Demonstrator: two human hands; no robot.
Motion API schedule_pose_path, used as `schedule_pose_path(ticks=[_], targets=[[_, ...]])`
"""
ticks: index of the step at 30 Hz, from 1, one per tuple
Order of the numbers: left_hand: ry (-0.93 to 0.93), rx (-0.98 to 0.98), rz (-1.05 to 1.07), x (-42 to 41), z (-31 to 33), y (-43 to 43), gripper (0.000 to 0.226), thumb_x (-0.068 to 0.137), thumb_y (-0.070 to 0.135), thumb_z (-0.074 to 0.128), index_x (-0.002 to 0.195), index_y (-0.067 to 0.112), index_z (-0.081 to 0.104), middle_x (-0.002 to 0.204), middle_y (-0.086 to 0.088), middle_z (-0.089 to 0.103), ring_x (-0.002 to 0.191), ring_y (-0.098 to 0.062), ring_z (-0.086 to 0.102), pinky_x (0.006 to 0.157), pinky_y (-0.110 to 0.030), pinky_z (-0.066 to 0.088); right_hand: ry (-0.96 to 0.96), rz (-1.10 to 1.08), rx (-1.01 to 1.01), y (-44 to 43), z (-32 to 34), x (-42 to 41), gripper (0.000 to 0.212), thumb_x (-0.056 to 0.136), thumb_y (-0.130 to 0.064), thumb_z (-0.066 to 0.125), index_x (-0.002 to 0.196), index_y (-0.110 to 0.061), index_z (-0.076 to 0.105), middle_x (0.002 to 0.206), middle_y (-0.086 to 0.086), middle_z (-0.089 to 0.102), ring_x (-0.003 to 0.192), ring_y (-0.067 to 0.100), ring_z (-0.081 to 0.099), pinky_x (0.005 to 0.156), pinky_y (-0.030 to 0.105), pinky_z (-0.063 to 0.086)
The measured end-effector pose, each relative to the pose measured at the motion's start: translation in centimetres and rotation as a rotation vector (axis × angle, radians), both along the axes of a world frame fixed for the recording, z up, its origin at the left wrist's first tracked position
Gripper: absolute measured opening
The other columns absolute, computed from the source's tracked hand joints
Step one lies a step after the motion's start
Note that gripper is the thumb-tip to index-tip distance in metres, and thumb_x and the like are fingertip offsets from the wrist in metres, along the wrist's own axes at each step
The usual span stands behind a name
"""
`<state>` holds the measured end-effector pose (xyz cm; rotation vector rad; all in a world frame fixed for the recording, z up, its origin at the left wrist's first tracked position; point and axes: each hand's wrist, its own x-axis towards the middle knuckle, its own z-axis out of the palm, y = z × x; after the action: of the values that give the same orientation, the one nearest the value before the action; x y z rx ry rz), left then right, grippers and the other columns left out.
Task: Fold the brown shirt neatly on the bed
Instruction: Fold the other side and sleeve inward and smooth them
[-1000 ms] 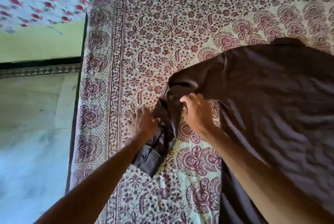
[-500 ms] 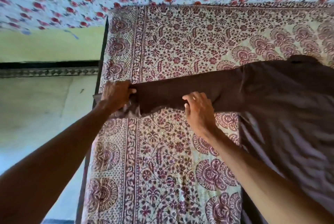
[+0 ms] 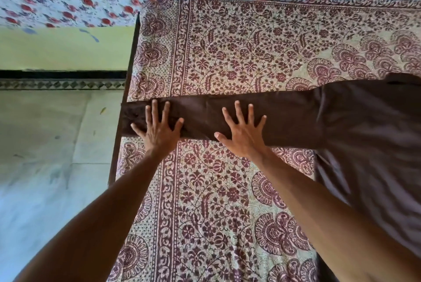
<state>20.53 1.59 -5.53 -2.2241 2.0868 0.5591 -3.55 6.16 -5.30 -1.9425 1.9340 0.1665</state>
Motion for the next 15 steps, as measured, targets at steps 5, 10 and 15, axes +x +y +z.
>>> schedule_pose_path(ticks=[5, 10, 15], targets=[[-0.016, 0.019, 0.238, -0.3, 0.5, 0.5, 0.064, 0.095, 0.054, 0.026, 0.152, 0.034, 0.007, 0.162, 0.009, -0.005, 0.149, -0.021, -0.008, 0.112, -0.067, -0.004, -0.016, 0.040, 0.001, -0.1, -0.2, 1.3, 0.082, 0.086, -0.076, 0.025, 0.153, -0.036, 0.001, 0.162, 0.005, -0.015, 0.145, 0.043, -0.016, 0.104, 0.076, -0.006], [-0.007, -0.120, 0.376, -5.4, 2.8, 0.7, 0.065, 0.092, 0.037, 0.038, 0.151, 0.018, 0.019, 0.162, -0.006, 0.005, 0.149, -0.031, -0.001, 0.117, -0.060, -0.003, -0.324, -0.148, -0.242, 0.8, 1.4, -2.5, 0.052, 0.101, -0.042, 0.038, 0.147, -0.019, 0.036, 0.159, 0.007, 0.026, 0.148, 0.026, 0.019, 0.117, 0.052, 0.022], [0.239, -0.210, -0.095, -17.5, 3.5, 2.7, 0.060, 0.091, 0.018, 0.043, 0.149, 0.014, 0.025, 0.159, -0.007, 0.020, 0.148, -0.025, 0.011, 0.121, -0.045, 0.007, -0.125, -0.404, -0.482, 2.7, 1.3, -12.4, 0.046, 0.090, -0.005, 0.048, 0.136, -0.005, 0.051, 0.142, 0.014, 0.051, 0.136, 0.030, 0.041, 0.114, 0.041, 0.034]])
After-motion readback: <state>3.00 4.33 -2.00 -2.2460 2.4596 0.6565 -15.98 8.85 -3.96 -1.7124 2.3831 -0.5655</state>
